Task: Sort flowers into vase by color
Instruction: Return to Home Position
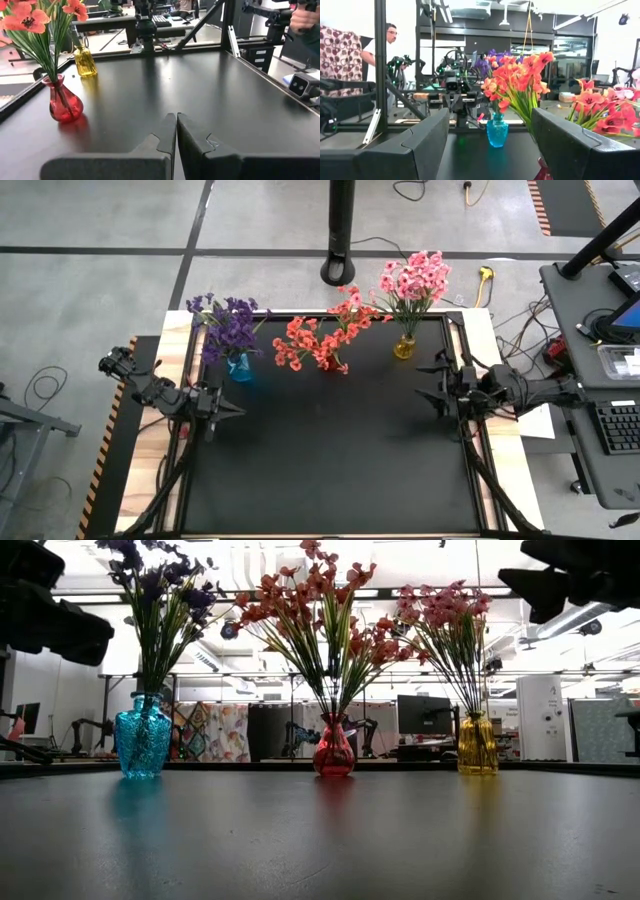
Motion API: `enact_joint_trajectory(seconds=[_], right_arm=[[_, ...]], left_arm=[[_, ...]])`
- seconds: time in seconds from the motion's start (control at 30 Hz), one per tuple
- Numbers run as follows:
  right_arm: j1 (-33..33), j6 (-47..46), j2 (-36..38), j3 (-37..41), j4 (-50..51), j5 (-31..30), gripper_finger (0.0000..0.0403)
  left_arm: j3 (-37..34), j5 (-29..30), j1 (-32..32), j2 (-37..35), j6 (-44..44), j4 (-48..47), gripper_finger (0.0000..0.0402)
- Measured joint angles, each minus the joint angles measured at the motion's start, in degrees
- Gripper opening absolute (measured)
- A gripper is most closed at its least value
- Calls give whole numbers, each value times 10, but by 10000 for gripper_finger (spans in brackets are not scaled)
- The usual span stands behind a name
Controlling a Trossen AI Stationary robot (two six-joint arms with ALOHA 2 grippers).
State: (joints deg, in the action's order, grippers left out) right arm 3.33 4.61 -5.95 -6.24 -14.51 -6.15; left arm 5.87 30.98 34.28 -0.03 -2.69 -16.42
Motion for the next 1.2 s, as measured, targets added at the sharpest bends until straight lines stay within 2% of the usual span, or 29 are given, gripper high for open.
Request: enact_joint_trajectory(seconds=[0.27, 0.47, 0.7, 0.97, 1.2], right_arm=[[0, -16, 59, 42, 31, 1, 274], [0, -10, 53, 56, 18, 2, 274], [0, 10, 53, 56, 17, -29, 274], [0, 14, 49, 56, 26, -30, 274], [0, 14, 47, 56, 25, -30, 274]], left_arm=[[1, -44, 0, 3, -30, -11, 0], [2, -82, 0, 2, -40, -11, 0], [2, -71, 0, 2, -83, -12, 0], [1, -62, 0, 3, -198, -11, 0], [0, -60, 0, 4, -203, -1, 0]])
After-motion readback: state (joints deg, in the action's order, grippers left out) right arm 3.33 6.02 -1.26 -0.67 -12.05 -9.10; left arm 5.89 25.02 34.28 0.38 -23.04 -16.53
